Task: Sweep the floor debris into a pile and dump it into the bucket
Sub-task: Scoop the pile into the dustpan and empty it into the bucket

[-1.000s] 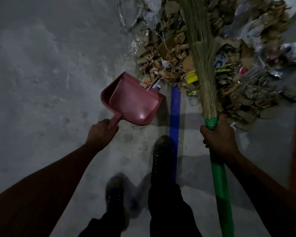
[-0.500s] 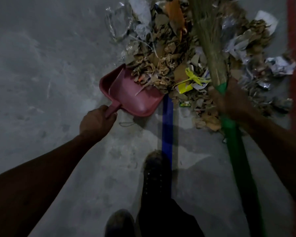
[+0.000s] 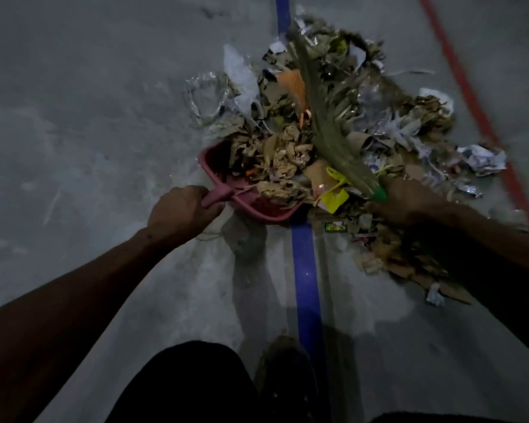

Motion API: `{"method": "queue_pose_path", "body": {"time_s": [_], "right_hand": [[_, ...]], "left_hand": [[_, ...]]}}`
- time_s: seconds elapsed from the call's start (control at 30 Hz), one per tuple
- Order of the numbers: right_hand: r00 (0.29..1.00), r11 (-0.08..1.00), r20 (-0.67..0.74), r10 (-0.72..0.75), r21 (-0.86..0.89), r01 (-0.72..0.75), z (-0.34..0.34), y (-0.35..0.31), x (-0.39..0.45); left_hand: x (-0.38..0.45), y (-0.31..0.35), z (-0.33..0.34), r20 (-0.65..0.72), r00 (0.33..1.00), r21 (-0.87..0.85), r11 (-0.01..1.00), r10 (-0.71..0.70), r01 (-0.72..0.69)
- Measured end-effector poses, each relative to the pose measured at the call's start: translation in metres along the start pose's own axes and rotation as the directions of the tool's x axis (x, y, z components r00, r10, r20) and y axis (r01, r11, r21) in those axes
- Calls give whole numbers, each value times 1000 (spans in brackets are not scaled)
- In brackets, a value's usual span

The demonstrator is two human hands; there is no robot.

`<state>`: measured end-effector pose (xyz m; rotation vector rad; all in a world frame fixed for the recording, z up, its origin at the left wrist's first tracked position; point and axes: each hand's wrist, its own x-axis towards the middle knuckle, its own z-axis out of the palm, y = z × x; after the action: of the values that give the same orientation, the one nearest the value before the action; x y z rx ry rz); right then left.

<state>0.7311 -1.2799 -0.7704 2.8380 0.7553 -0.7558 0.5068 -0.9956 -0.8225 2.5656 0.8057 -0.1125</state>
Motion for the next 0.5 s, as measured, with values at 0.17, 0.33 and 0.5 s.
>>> {"method": "queue_pose_path", "body": {"time_s": [0.17, 0.33, 0.5], "right_hand": [[996, 997, -62, -69, -51, 66, 23, -10, -22], [996, 998, -72, -44, 31, 46, 29, -7, -41], [976, 964, -211, 49, 267, 9, 27, 10, -87]], "left_hand": [[17, 14, 12, -46, 997, 28, 998, 55, -54], [19, 10, 14, -16, 999, 101, 994, 45, -43], [17, 8, 17, -8, 1000, 158, 987, 28, -26]]}}
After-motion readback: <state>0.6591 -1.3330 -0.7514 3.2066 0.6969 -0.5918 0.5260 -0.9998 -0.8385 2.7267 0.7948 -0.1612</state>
